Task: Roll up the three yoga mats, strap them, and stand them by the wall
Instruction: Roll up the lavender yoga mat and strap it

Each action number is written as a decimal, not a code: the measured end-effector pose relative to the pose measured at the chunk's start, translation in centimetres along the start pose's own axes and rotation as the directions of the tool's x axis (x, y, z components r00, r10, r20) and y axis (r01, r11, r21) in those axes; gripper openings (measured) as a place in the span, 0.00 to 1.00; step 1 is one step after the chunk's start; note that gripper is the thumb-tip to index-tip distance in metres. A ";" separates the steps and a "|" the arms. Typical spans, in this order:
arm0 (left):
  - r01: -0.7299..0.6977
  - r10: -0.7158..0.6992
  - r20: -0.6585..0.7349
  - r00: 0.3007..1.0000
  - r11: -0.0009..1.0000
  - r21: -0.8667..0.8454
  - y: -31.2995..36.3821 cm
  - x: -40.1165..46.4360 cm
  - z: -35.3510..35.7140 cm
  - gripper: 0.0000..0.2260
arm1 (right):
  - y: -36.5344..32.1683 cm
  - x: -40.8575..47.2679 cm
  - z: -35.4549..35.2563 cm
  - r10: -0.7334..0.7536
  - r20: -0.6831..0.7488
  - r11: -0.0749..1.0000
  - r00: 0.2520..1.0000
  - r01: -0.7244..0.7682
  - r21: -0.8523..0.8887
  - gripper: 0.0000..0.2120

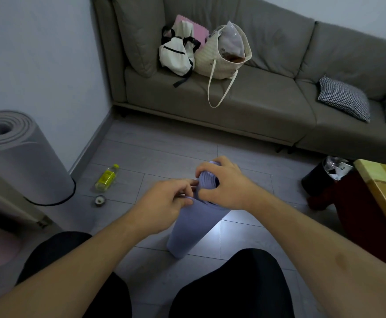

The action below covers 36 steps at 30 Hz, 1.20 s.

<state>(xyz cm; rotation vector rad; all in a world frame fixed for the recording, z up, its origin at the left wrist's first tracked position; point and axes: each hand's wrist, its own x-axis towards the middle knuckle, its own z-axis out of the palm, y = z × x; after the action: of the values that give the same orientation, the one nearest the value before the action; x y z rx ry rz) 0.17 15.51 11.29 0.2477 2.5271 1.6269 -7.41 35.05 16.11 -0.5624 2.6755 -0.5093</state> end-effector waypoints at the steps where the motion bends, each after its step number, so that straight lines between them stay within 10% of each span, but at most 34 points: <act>1: -0.008 0.008 -0.001 1.000 1.000 -0.007 0.1 0.1 0.1 0.09 | 0.1 -0.1 0.1 -0.016 -0.015 1.000 1.000 0.015 -0.003 0.18; 17: -0.077 0.134 -0.243 0.961 0.970 0.232 -1.8 2.0 -0.3 0.07 | -0.8 0.5 -0.5 -0.109 0.045 0.990 0.993 0.112 -0.088 0.27; 20: 0.014 0.049 -0.338 0.940 0.984 0.180 -2.1 2.5 -0.7 0.07 | -0.6 0.0 -0.5 -0.056 0.156 0.989 0.986 0.077 -0.129 0.45; 24: 0.215 -0.191 -0.432 0.881 0.977 0.007 -2.4 2.8 0.5 0.10 | -0.3 -0.9 1.5 -0.040 -0.095 0.980 0.995 0.021 -0.198 0.44; 28: 0.505 -0.580 -0.127 0.805 0.780 -0.369 -0.8 3.0 2.4 0.19 | -1.1 -0.9 3.0 0.059 -0.293 0.991 0.954 -0.091 -0.098 0.38; 36: 0.425 -0.450 -0.095 0.888 0.882 -0.204 2.0 3.1 1.2 0.16 | -0.1 -0.7 2.1 0.142 -0.088 0.882 0.986 -0.086 0.463 0.30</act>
<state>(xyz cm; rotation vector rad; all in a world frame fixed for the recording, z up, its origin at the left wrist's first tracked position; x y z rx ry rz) -2.44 18.03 12.58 -0.4445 2.2765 1.7033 -5.96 34.71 14.53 -0.2381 2.5407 -1.1296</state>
